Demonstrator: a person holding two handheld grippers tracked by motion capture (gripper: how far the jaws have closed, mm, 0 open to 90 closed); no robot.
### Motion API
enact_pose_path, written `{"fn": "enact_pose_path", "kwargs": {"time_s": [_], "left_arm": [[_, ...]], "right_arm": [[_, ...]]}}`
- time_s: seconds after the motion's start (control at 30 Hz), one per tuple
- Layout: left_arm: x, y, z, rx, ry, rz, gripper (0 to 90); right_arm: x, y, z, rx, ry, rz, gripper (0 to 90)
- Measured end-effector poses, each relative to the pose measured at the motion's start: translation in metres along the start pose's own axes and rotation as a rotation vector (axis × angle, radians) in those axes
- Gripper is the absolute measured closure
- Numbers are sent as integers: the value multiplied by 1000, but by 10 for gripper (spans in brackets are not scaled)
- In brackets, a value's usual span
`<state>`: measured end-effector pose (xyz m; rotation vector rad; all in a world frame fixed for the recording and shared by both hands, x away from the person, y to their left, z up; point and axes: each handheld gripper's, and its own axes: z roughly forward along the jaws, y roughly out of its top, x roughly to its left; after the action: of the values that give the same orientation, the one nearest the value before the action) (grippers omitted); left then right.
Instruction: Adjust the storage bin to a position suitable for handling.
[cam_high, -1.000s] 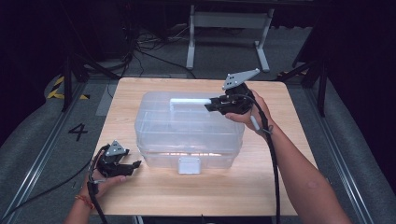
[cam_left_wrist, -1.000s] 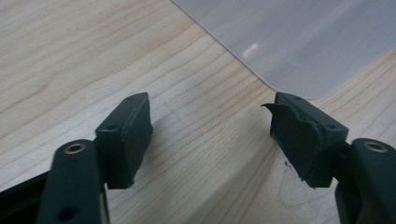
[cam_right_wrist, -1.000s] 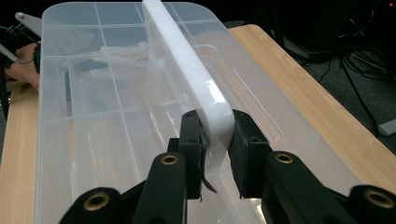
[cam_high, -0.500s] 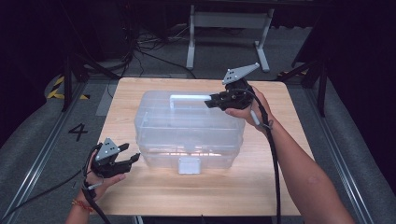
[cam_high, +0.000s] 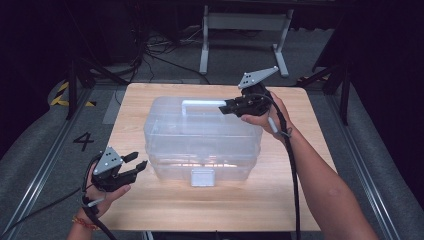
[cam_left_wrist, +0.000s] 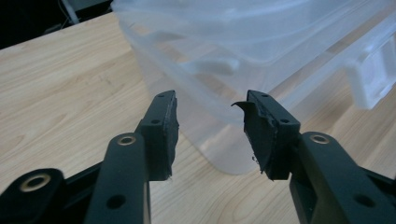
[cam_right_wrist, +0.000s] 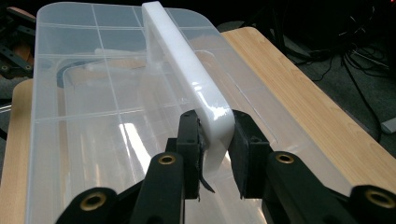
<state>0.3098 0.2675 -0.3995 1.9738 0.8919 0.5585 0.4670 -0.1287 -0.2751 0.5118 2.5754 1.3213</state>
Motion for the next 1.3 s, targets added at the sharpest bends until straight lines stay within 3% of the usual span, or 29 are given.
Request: {"fn": "enact_pose_path", "kwargs": {"time_s": [0.13, 0.3, 0.6, 0.83, 0.93, 1.3], "left_arm": [[-4, 7, 0, -37, -38, 3, 645], [-7, 12, 7, -27, -31, 6, 743], [-4, 12, 13, -63, -8, 0, 842], [-3, 14, 13, -67, -1, 1, 858], [-3, 16, 13, -66, -5, 5, 859], [-2, 24, 11, -66, 12, 23, 852]], "right_arm": [[0, 0, 0, 2, 0, 1, 756], [1, 1, 0, 6, 0, -4, 756], [1, 1, 0, 7, -7, -10, 753], [6, 1, 0, 9, -49, -26, 730], [8, 1, -3, -3, -88, -32, 677], [10, -17, -41, -64, -185, -20, 562]]}}
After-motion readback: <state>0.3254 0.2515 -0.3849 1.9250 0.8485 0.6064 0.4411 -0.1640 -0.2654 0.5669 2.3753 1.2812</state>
